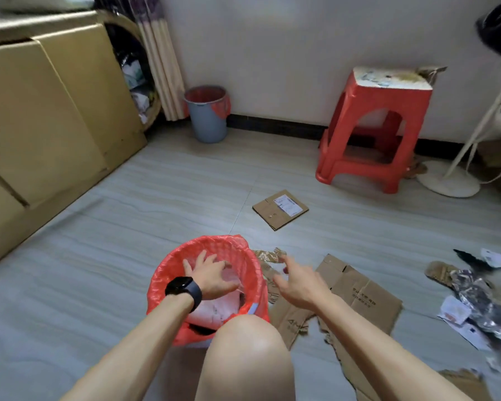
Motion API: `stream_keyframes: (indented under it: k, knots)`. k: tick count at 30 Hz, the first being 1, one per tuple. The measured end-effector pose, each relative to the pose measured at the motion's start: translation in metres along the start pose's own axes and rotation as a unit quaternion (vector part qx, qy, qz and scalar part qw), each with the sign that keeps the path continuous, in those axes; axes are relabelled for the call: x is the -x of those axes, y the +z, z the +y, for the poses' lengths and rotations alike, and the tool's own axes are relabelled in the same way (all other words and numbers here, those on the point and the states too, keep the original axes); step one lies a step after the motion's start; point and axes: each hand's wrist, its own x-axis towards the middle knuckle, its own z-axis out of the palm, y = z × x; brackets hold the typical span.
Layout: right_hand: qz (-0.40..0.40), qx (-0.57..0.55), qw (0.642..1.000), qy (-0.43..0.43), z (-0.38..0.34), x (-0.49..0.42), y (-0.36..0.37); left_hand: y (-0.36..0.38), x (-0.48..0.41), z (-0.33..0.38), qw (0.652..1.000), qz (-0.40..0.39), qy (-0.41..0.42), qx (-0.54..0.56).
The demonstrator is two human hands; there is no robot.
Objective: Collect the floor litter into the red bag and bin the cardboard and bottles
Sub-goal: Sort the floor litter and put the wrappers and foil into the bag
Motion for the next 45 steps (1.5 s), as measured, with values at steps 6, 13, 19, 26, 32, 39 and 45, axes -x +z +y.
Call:
stream_keyframes:
  k: [6,13,19,26,32,39,45]
  knots:
    - [0.046,-0.018,0.999,0.015,0.045,0.048,-0.078,-0.085,0.017,0.094,0.989,0.069,0.117,-0.059]
    - [0.158,0.005,0.984,0.075,0.119,0.139,-0.147,-0.118,0.047,0.260,0.937,0.110,0.323,-0.071]
    - [0.267,-0.008,0.946,0.181,0.194,0.241,-0.181,-0.082,0.082,0.392,0.872,0.086,0.475,-0.080]
    - [0.320,-0.084,0.864,0.378,0.303,0.393,-0.147,0.010,0.136,0.511,0.802,-0.018,0.580,-0.143]
    - [0.344,-0.156,0.789,0.485,0.381,0.483,-0.068,0.131,0.159,0.562,0.768,-0.106,0.597,-0.206]
    - [0.242,-0.253,0.746,0.567,0.455,0.499,0.073,0.269,0.137,0.554,0.779,-0.189,0.536,-0.266]
    - [0.127,-0.289,0.735,0.600,0.492,0.473,0.176,0.346,0.093,0.521,0.781,-0.180,0.482,-0.353]
